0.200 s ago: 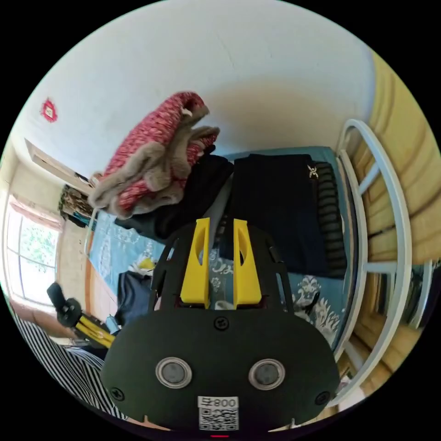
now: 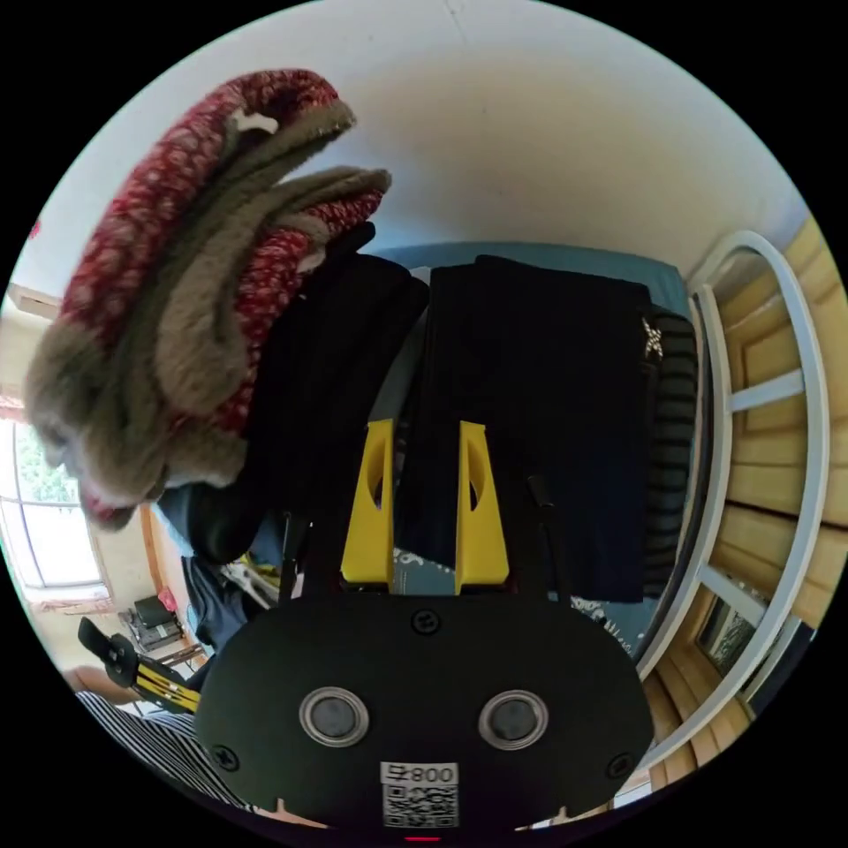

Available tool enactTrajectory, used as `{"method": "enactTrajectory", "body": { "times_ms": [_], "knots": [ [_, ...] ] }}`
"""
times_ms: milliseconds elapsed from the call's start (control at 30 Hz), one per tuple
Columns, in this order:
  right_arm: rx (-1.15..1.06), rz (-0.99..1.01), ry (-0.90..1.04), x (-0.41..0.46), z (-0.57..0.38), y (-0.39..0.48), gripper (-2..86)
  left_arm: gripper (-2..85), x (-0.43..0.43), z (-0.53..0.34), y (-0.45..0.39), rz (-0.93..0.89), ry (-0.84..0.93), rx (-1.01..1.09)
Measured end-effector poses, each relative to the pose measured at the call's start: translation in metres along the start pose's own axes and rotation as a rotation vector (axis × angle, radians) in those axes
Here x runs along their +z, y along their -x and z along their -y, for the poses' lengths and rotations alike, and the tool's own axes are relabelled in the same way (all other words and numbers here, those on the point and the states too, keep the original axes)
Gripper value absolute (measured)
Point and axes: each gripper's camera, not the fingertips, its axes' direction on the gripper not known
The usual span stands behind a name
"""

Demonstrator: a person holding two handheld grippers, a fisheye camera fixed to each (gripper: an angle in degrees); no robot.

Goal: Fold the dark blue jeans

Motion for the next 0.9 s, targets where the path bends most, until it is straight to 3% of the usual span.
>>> {"method": "enactTrajectory", "body": {
  "times_ms": [200,333,600,767,900],
  "knots": [
    [-0.038,-0.183,0.108,0.065,-0.023,0.066,8.0,0.2,-0.052,-0.023,0.006,-0.071,-0.048,-0.171],
    [-0.002,-0.087,0.092,0.07,-0.059,0.081,3.3,0.2,-0.083,-0.027,-0.006,-0.095,-0.06,-0.202],
    [0.275,0.339,-0.23,0.015,-0.207,0.072,1.2,0.1,-0.163,-0.016,-0.058,-0.166,-0.097,-0.154],
    [0.262,0.392,-0.461,-0.046,-0.298,0.1,0.9,0.1,-0.211,-0.01,-0.099,-0.191,-0.119,-0.095],
    [0.188,0.311,-0.623,-0.104,-0.36,0.157,0.8,0.2,-0.254,-0.008,-0.137,-0.219,-0.144,-0.045]
  ]
}}
